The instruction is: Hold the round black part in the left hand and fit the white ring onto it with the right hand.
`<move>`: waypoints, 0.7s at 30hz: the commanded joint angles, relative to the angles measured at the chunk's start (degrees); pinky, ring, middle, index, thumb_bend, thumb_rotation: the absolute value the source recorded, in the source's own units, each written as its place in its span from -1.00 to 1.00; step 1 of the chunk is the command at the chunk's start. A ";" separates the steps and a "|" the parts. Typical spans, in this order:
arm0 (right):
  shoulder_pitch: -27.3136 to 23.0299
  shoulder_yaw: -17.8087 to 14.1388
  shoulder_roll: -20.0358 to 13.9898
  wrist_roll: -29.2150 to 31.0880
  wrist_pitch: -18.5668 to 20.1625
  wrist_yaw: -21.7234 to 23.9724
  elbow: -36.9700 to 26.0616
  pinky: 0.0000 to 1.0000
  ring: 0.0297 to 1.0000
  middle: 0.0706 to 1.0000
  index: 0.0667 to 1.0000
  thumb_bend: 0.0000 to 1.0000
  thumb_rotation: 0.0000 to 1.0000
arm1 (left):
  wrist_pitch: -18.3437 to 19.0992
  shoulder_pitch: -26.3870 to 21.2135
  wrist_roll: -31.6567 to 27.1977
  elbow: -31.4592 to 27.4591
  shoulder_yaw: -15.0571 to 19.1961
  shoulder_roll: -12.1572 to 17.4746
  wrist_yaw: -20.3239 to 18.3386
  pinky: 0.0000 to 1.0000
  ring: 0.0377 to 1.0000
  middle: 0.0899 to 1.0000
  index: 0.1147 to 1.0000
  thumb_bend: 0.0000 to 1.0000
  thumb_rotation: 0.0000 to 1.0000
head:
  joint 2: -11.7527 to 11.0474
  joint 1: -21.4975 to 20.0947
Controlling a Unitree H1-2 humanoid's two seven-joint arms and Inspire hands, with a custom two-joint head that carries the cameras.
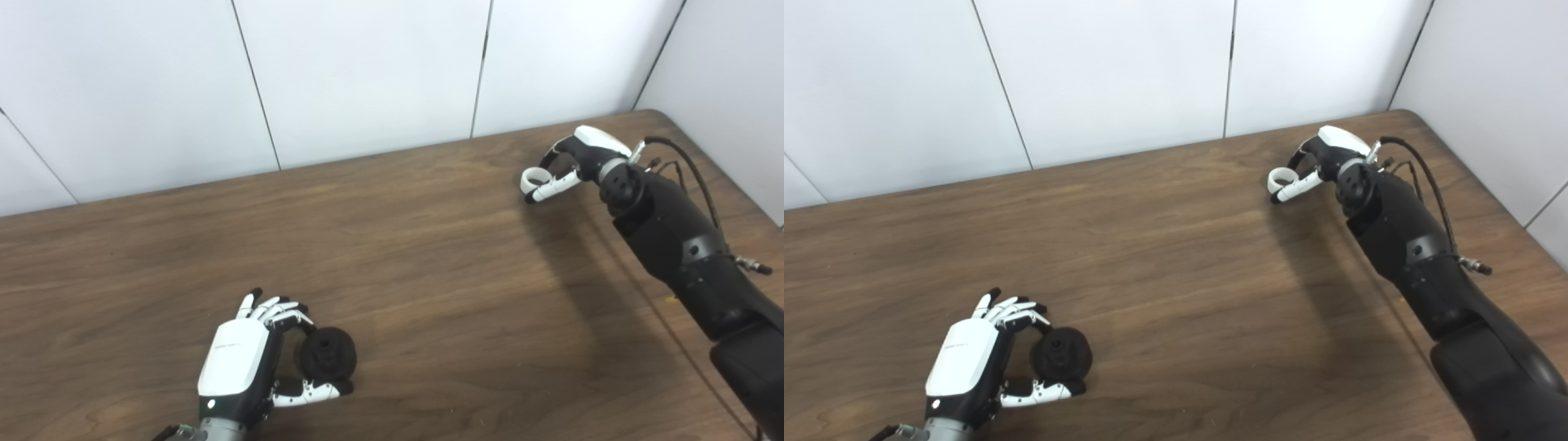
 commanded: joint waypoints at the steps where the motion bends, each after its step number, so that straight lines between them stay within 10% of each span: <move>1: -1.79 -0.06 -1.25 -0.64 -0.52 -0.92 -1.65 1.00 1.00 0.85 0.32 0.60 -0.31 | 0.08 1.21 0.95 0.37 -0.39 0.89 -1.69 0.97 0.69 0.46 -0.17 0.05 -0.90 | 0.02 0.04; 21: -2.83 0.02 -1.60 -0.91 -1.22 -0.75 -2.45 1.00 1.00 0.84 0.32 0.60 -0.33 | 0.12 1.05 0.71 0.61 -0.35 0.66 -1.81 0.99 0.70 0.46 -0.17 0.05 -0.90 | 0.31 0.03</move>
